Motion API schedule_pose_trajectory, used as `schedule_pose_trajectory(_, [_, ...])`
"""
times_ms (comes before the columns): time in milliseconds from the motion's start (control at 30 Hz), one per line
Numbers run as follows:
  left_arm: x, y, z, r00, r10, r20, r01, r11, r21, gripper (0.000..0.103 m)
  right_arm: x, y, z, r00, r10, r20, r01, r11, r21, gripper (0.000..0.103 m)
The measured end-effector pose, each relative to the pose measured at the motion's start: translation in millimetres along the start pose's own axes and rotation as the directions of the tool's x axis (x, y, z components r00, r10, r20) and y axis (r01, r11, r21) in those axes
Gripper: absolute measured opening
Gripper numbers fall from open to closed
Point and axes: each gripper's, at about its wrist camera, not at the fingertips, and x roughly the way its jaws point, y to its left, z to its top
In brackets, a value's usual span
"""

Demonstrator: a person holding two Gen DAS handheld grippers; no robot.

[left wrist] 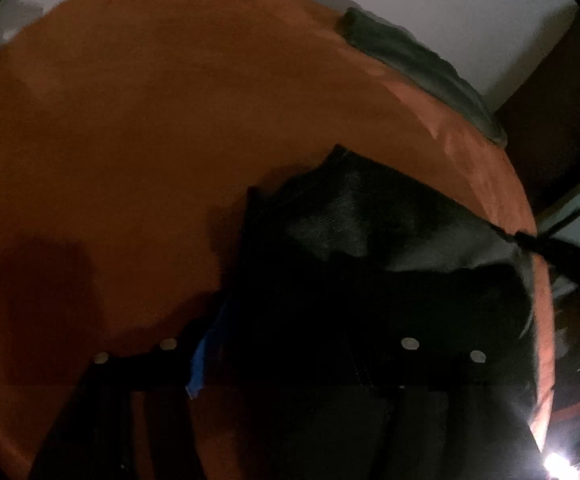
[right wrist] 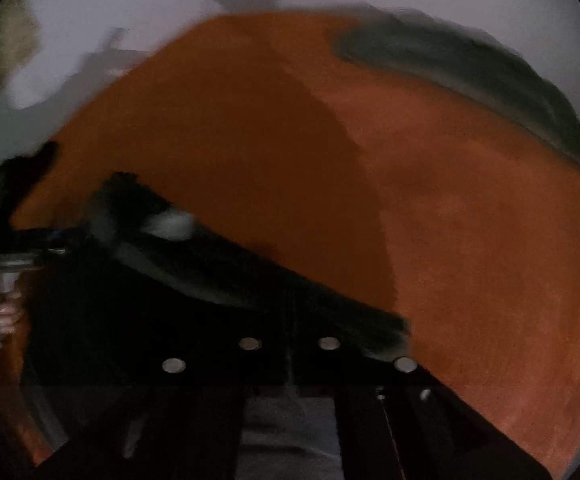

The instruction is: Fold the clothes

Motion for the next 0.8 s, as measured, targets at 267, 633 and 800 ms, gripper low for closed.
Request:
schedule_pose_trajectory(267, [6.3, -5.5, 5.8, 1.000, -0.021, 0.010, 0.021, 1.000, 0.018, 0.063, -11.4, 58.0, 44.0, 0.980, 0.201, 0.003, -0.195, 0.955, -0.223, 0.048])
schedule_pose_trajectory(633, [-2.4, -2.2, 2.1, 0.999, -0.043, 0.013, 0.043, 0.999, 0.022, 0.063, 6.7, 90.1, 56.8, 0.958, 0.282, -0.054, -0.287, 0.928, -0.236, 0.007])
schedule_pose_trajectory(800, [-14.8, 9.1, -3.9, 0.998, -0.059, 0.028, 0.059, 0.998, 0.000, 0.062, 25.0, 95.5, 53.0, 0.976, 0.213, -0.054, -0.219, 0.958, -0.187, 0.006])
